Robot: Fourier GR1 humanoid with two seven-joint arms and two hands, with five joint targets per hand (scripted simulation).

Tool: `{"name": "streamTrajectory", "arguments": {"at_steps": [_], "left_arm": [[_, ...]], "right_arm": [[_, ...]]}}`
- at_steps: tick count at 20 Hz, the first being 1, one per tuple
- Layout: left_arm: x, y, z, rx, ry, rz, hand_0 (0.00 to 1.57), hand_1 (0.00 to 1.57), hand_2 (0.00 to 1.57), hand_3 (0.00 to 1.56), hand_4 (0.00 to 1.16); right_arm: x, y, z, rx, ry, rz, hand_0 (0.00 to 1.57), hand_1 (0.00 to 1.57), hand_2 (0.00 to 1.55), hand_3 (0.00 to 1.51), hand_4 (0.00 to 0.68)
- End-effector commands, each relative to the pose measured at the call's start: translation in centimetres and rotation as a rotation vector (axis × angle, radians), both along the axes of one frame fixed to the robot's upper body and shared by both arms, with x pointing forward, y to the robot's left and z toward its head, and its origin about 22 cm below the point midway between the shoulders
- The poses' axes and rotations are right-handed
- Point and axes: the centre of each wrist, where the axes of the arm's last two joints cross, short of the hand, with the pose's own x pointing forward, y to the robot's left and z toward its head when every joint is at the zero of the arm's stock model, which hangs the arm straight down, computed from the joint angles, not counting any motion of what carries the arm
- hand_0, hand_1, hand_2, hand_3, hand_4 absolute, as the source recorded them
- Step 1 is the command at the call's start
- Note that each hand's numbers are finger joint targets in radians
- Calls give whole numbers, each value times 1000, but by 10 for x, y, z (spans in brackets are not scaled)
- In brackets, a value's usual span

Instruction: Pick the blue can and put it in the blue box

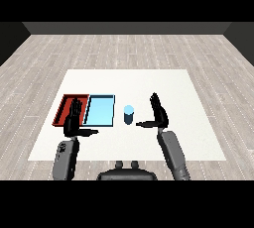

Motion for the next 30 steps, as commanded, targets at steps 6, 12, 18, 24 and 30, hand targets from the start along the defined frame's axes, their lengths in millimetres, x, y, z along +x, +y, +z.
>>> {"name": "streamTrajectory", "arguments": {"at_steps": [6,12,18,24,30], "left_arm": [[3,12,4,-10,-7,-9,0,0,0,0,0],[-17,0,-2,-45,-18,21,0,0,0,0,0],[-6,3,4,-13,-25,20,0,0,0,0,0],[-5,-4,18,-25,-4,8,0,0,0,0,0],[-6,2,5,-21,-36,20,0,0,0,0,0]], "right_arm": [[22,28,16,47,34,28,0,0,0,0,0],[24,43,-8,125,73,21,0,0,0,0,0],[11,61,-38,141,98,4,0,0,0,0,0],[15,52,-50,199,128,12,0,0,0,0,0],[18,71,-48,203,140,-1,0,0,0,0,0]]}}
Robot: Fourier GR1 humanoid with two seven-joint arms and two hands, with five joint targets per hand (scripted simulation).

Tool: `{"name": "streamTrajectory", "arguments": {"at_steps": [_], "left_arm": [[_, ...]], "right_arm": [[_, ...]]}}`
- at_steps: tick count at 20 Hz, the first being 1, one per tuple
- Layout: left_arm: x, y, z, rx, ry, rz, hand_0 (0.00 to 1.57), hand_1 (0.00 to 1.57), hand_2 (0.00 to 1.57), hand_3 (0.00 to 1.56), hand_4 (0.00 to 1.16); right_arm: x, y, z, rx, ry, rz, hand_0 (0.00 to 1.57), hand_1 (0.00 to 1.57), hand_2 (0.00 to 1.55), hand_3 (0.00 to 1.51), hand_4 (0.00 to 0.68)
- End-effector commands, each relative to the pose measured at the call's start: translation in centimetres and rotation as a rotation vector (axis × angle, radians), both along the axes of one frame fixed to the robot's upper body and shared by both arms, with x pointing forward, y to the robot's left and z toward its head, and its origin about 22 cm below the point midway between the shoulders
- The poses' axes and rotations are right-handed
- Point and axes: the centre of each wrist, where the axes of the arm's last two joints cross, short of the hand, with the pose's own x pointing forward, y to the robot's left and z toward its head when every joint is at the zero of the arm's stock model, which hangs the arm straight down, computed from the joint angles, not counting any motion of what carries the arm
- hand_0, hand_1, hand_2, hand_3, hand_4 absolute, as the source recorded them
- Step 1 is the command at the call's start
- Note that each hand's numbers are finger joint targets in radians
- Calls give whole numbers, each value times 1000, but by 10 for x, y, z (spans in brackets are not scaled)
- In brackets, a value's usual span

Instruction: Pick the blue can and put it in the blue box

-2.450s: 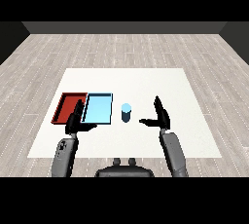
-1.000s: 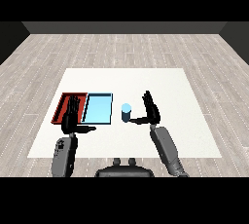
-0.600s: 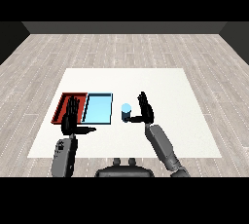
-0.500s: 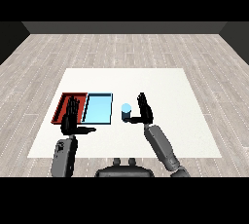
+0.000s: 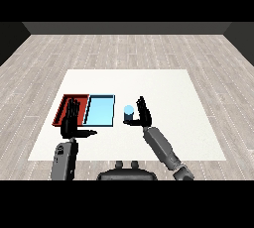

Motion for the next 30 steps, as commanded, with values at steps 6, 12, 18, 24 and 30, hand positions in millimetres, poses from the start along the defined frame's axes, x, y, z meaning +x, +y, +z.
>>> {"name": "streamTrajectory", "arguments": {"at_steps": [6,12,18,24,30], "left_arm": [[6,8,-2,-3,1,5,0,0,0,0,0],[11,-10,-2,-11,1,-7,0,0,0,0,0],[-11,-1,-2,-10,4,7,0,0,0,0,0],[6,23,17,-4,-2,16,0,0,0,0,0],[13,-5,-13,-13,20,2,0,0,0,0,0]], "right_arm": [[10,17,-7,0,38,16,0,0,0,0,0],[28,14,-7,22,57,40,0,0,0,0,0],[25,37,-11,0,59,39,0,0,0,0,0],[33,34,-8,27,85,29,0,0,0,0,0],[31,31,-13,-40,115,-45,0,0,0,0,0]]}}
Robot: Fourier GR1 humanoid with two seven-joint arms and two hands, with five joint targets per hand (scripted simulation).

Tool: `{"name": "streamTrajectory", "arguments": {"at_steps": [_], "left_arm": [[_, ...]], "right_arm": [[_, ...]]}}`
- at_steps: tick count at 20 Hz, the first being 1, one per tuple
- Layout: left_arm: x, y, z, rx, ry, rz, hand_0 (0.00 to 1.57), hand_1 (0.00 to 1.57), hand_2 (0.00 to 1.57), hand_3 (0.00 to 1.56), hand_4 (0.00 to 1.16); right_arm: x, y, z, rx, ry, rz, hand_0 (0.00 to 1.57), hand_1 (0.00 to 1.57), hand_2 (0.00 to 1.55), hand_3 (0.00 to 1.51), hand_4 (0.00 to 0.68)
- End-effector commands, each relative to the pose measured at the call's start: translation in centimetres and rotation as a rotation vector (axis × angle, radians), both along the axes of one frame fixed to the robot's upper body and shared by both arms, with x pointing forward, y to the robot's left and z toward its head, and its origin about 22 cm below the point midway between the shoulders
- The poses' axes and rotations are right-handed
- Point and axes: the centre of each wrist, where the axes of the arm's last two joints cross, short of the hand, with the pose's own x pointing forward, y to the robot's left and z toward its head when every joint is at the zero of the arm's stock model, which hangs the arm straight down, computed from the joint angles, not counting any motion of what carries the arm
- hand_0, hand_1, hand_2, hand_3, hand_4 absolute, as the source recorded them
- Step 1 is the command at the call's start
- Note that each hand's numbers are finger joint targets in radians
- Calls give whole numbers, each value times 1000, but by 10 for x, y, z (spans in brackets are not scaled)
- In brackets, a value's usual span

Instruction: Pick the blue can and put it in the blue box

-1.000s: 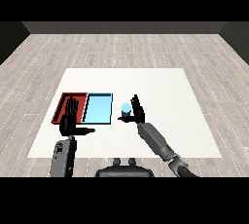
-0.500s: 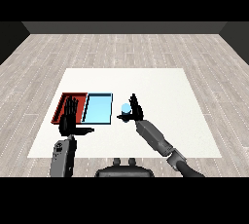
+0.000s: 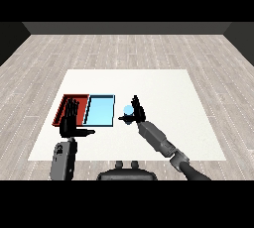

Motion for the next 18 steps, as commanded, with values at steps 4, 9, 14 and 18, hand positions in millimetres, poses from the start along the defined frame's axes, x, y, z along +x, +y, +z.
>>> {"name": "streamTrajectory", "arguments": {"at_steps": [4,9,14,18], "left_arm": [[-8,-3,-3,-6,13,-2,0,0,0,0,0],[1,-4,-12,-12,-7,8,0,0,0,0,0],[-15,-11,2,20,25,6,0,0,0,0,0],[-10,-13,0,54,31,-41,0,0,0,0,0]], "right_arm": [[1,-5,-11,-185,8,-211,1534,1534,1491,1452,658],[-1,-2,-13,-262,46,-209,1505,1505,1483,1437,620],[5,11,5,-276,2,-201,1495,1495,1467,1418,634],[25,18,39,-291,-41,-196,1419,1419,1451,1401,624]]}}
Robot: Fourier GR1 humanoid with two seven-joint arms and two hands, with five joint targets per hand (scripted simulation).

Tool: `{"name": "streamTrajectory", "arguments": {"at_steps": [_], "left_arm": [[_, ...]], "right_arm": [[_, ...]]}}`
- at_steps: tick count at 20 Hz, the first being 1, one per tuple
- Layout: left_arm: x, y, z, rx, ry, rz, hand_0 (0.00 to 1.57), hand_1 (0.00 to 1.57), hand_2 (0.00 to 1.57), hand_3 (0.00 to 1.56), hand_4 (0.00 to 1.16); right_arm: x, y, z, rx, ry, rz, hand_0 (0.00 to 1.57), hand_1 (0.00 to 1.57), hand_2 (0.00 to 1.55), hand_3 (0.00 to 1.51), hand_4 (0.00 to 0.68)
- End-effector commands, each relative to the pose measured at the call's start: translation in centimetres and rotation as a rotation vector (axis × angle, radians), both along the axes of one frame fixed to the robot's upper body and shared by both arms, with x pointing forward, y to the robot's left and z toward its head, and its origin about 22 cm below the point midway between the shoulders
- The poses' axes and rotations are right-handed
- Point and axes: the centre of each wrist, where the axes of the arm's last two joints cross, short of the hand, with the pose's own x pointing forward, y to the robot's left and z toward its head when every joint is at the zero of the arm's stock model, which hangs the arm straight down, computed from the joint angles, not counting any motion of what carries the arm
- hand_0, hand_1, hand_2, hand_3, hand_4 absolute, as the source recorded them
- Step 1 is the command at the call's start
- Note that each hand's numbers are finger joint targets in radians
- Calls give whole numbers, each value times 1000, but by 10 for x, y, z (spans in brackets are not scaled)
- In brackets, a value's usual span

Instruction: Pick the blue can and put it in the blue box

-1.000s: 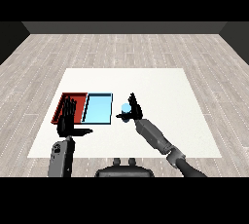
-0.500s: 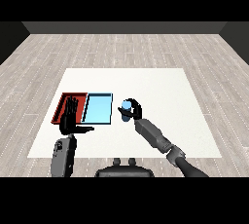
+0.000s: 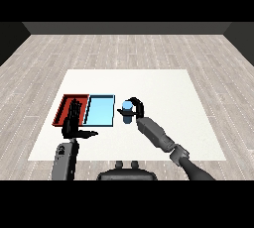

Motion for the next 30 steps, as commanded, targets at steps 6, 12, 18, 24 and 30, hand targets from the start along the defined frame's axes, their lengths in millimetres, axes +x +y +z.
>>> {"name": "streamTrajectory", "arguments": {"at_steps": [6,12,18,24,30], "left_arm": [[25,-34,-3,13,79,-106,0,0,0,0,0],[17,-57,-9,48,135,-159,0,0,0,0,0],[22,-70,-16,59,148,-164,0,0,0,0,0],[40,-94,-12,15,192,-234,0,0,0,0,0],[11,-112,-12,-5,246,-277,0,0,0,0,0]], "right_arm": [[2,6,33,-132,-140,14,1428,1428,1447,1394,624],[15,-1,103,-163,-197,55,1418,1418,1445,1407,622],[-23,-53,83,-190,-216,61,1419,1419,1447,1404,616],[-40,-68,97,-201,-222,56,1438,1438,1451,1401,609],[-33,-73,102,-222,-253,98,1455,1455,1456,1399,608]]}}
